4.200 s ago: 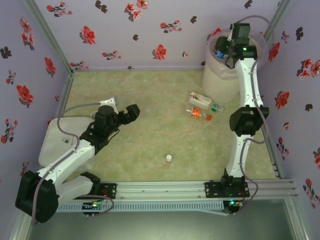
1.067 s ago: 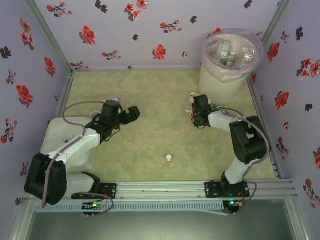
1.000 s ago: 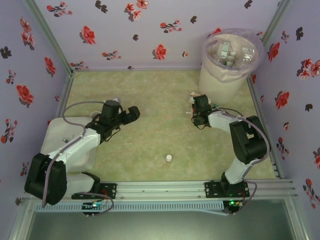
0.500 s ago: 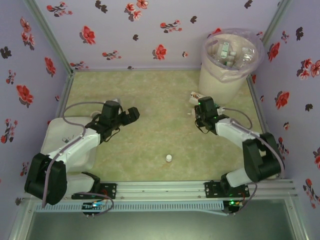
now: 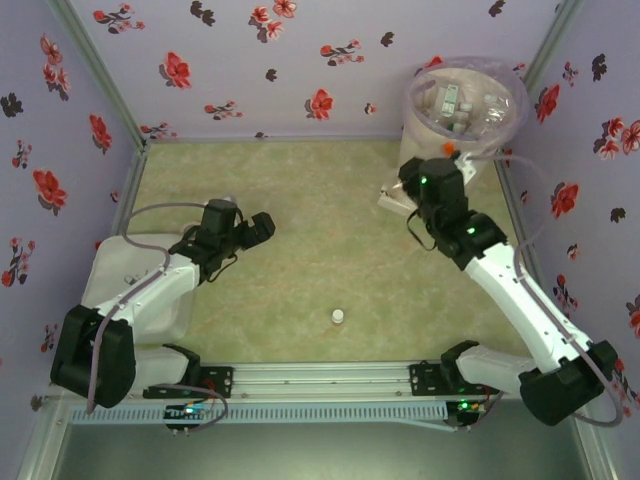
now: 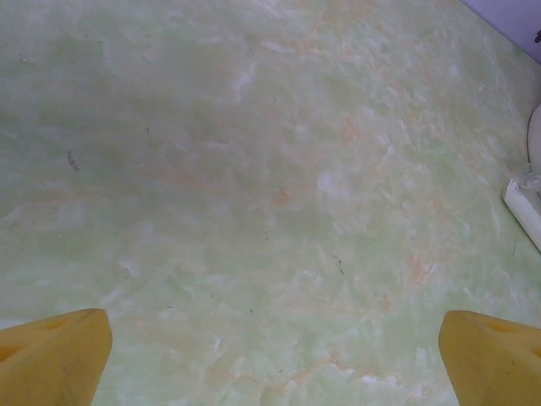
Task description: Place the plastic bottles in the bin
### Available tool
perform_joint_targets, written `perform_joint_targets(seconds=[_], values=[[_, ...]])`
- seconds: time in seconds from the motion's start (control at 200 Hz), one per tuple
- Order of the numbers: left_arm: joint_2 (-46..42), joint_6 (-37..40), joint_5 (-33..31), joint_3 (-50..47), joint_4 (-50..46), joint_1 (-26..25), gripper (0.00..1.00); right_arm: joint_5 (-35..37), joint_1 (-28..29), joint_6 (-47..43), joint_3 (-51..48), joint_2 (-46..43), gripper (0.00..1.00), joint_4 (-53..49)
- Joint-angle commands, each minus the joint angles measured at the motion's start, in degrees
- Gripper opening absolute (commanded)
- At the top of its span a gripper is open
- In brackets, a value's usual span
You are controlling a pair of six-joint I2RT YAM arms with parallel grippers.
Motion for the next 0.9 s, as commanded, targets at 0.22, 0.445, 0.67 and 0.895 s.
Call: perform_joint_targets(seconds=[0.22, 0.445, 0.67, 0.895], values=[[-2.75, -1.24, 0.28, 0.96, -1.41, 0.46, 1.00, -9.60, -21.48, -28.68, 36.61, 22.54, 0.14, -9.82], [-6.98, 3.27, -3.81, 2.40, -9.39, 0.50, 1.00, -10.35, -26.28, -36.57, 66.05, 45.72, 0.15, -21.86], [-9.86, 7.30, -4.95, 4.24, -14.53, 0.56, 1.00, -13.77, -28.78, -36.48, 77.68, 58.80, 0.10, -24.84], [-10.73, 10.33, -5.51, 6.08, -17.01, 0.90, 1.00, -14.04, -29.47, -35.69, 75.05, 60.39, 0.36, -26.55]])
